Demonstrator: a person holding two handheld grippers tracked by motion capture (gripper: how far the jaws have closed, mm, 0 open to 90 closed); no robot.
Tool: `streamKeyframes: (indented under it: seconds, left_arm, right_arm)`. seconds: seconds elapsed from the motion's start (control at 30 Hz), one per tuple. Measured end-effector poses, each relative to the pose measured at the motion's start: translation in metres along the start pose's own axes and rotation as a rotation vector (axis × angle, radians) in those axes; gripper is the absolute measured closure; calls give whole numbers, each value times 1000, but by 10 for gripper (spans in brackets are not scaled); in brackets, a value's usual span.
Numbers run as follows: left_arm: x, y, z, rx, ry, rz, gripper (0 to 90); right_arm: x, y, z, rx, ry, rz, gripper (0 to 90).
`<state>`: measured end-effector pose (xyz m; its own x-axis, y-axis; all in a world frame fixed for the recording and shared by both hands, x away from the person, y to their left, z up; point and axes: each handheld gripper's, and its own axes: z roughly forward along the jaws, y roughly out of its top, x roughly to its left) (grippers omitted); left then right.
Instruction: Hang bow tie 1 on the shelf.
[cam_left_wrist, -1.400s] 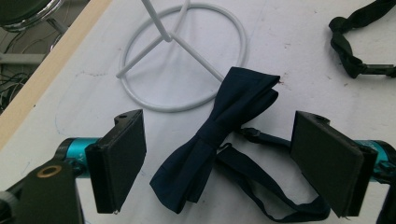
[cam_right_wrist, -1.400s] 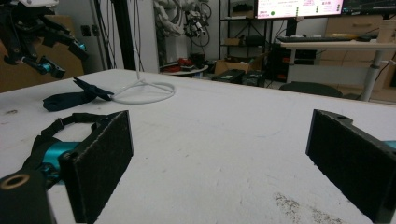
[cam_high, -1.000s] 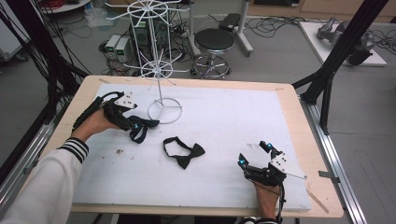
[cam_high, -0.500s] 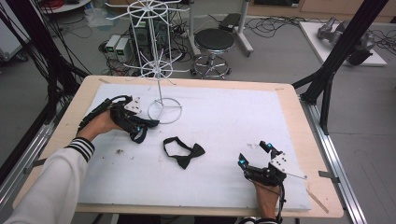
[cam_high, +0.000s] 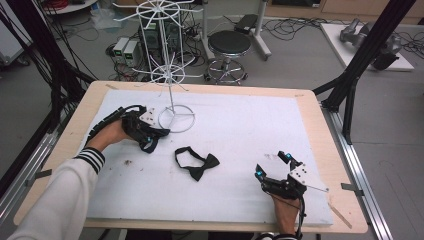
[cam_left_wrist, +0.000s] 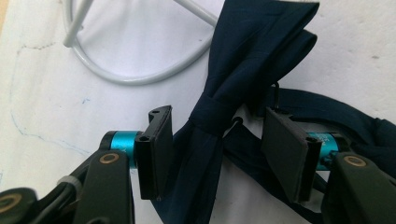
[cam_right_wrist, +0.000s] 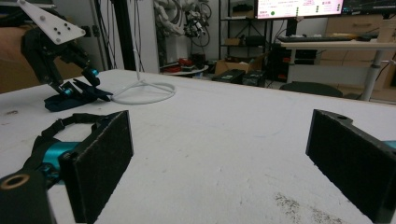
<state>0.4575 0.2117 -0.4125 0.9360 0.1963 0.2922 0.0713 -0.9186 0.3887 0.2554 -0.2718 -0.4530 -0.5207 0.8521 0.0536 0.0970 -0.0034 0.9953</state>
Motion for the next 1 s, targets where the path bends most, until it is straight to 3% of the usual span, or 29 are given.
streamKeyframes:
  seconds: [0.27, 0.43, 0.53, 1.0]
  left_arm:
    - [0, 1, 1, -4, -8, 0, 589]
    - [-2, 2, 1, 14, -6, -15, 679]
    - [-5, 5, 0, 40, 6, -4, 726]
    - [-13, 5, -6, -2, 12, -38, 739]
  right_arm:
    - [0, 0, 0, -1, 1, 2, 67]
    - [0, 0, 0, -1, 1, 1, 67]
    - [0, 0, 0, -5, 0, -2, 67]
    - [0, 0, 0, -6, -2, -7, 67]
